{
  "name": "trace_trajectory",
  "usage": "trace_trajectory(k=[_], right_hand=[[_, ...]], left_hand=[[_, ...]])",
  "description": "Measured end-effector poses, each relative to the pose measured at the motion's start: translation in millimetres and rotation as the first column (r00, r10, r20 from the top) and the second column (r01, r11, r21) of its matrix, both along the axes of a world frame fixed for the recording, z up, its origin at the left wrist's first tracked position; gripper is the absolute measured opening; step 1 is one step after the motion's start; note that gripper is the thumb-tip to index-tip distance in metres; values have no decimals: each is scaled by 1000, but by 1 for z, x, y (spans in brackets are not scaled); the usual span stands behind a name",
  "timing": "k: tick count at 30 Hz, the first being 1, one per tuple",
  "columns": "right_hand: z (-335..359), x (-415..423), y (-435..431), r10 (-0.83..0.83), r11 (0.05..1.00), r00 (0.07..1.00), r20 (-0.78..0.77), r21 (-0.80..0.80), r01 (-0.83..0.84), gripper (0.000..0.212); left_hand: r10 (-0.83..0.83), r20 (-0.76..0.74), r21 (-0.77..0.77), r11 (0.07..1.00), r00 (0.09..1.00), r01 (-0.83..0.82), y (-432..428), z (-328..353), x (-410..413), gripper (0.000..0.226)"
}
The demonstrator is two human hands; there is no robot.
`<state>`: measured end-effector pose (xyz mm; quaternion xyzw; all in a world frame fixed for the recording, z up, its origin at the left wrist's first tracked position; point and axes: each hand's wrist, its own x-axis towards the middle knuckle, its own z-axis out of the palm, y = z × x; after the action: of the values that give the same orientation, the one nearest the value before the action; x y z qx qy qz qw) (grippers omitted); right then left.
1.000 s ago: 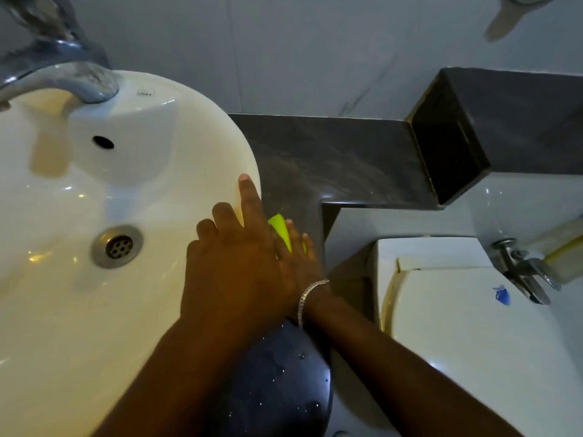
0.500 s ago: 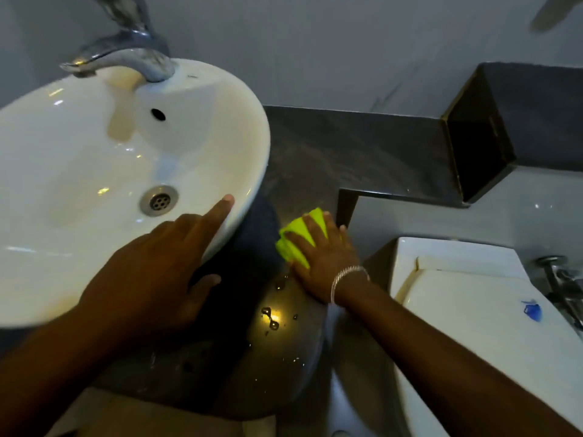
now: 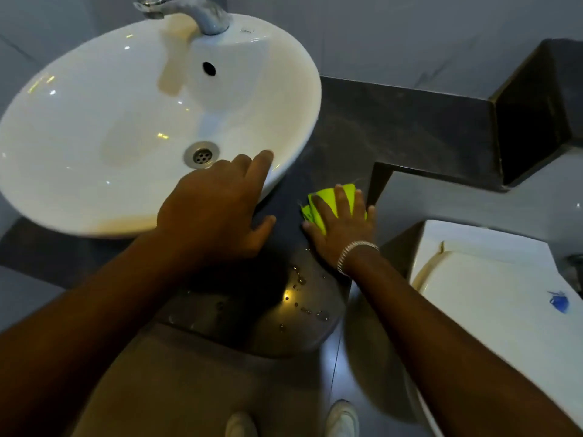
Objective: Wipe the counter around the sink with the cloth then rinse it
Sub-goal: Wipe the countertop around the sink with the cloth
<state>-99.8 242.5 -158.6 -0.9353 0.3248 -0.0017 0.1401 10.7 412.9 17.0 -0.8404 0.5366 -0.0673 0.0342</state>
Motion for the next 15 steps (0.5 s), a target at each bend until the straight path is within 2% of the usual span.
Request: trace_trajectory(k=[3,7,10,13,15], right_hand=[[5,23,27,42,999,999,-26,0,-42,66],[0,-28,58,144,989,989,16,22,-144,62],[4,-41,53,48,999,999,-11,24,-47,64],[8,-2,53,-95,995,994,-57,32,97,59],[10,19,64,-131,989,989,-66,54,135,59]], left_hand=[[-33,10,-5,999,999,33,5,-2,2,84],[-101,-44,-28,995,994,100,15,-3,7,83],[-180,-88,-56,983,980,176,36,-5,16,80],[-226,-114,-98,972,967,216,59,-7,32,66],[-238,-92,-127,966,967,226,68,-9,39,61]])
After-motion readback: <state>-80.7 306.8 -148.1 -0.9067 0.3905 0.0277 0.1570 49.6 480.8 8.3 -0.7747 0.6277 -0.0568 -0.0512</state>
